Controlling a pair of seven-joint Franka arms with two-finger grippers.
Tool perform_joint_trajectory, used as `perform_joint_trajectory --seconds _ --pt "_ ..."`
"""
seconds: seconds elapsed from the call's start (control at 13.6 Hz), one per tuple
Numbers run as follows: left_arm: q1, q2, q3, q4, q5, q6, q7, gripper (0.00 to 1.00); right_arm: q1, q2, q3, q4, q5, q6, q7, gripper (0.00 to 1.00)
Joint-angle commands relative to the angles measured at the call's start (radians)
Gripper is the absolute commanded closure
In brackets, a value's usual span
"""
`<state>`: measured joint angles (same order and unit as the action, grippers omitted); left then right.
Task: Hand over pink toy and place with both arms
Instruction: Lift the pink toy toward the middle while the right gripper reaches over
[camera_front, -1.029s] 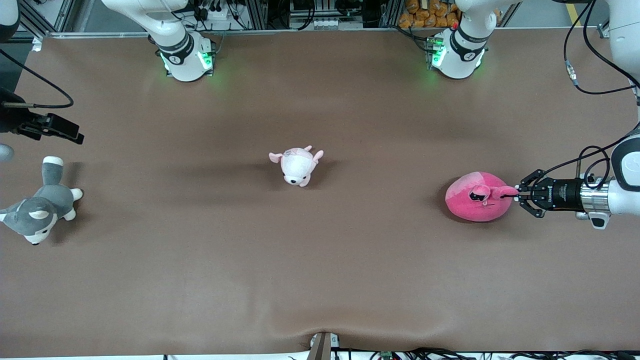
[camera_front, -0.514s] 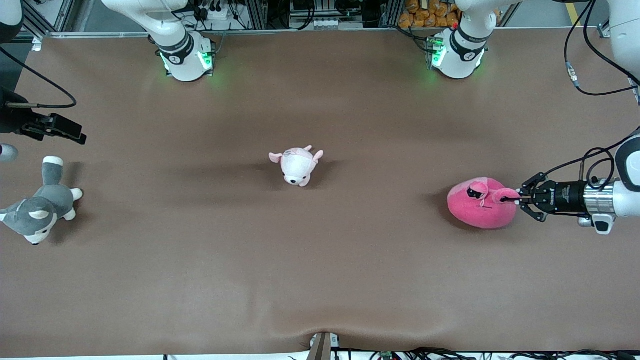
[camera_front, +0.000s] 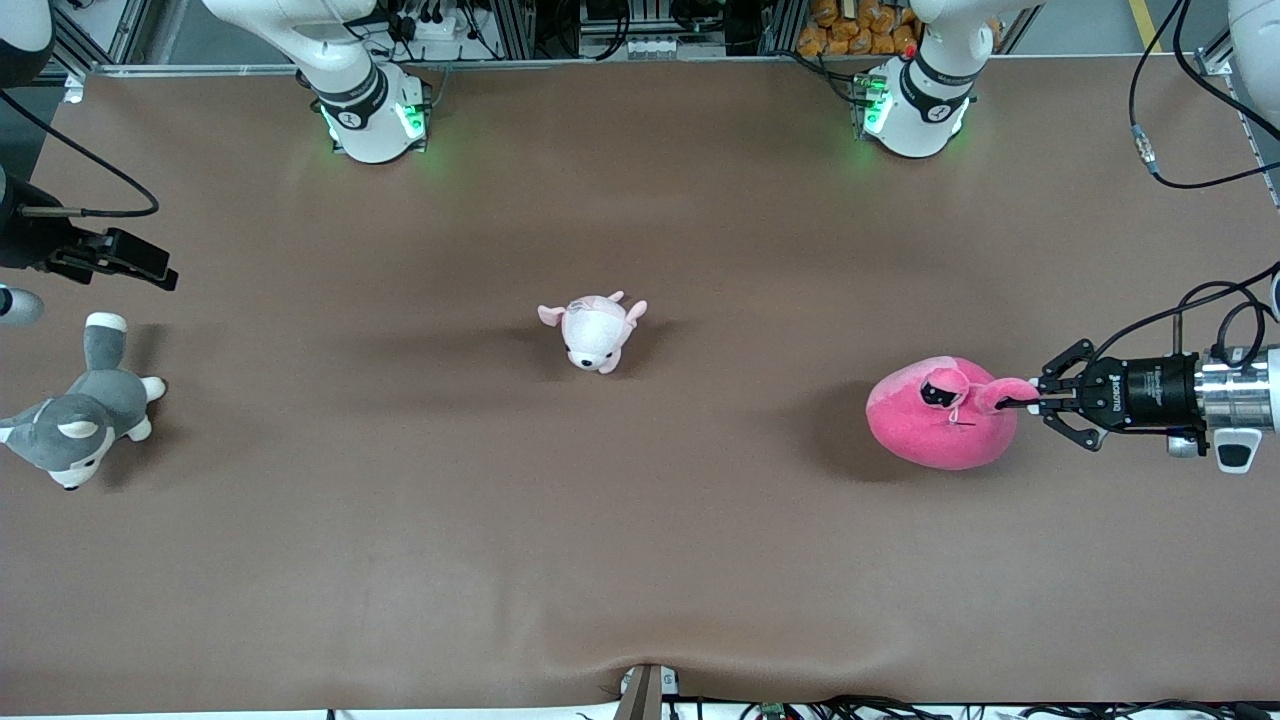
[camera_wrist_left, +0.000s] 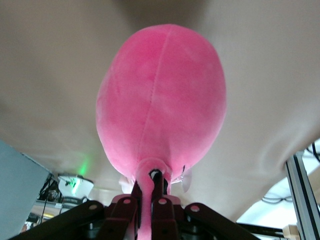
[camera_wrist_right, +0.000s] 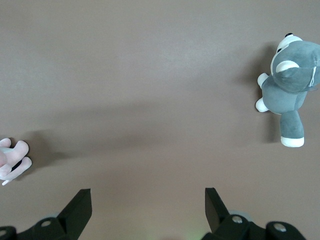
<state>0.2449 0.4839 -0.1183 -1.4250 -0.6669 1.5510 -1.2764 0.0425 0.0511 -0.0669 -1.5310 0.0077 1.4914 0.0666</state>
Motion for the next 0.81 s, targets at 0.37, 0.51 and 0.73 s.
perform_joint_trajectory --seconds 0.37,0.51,0.73 --pt "-0.021 -0.076 -0.205 0.031 -0.089 0.105 -0.357 1.0 0.01 0.003 -0.001 0.006 0.014 0.009 0.004 0.0" --pt "-0.03 -0.076 -0.276 0.043 -0.086 0.19 -0.472 1.0 0.014 0.004 -0.001 0.006 0.015 0.012 0.004 0.0" --pt "-0.094 -0.096 -0.31 0.05 -0.086 0.302 -0.573 1.0 0.013 0.016 -0.002 0.009 0.061 0.015 0.005 0.0"
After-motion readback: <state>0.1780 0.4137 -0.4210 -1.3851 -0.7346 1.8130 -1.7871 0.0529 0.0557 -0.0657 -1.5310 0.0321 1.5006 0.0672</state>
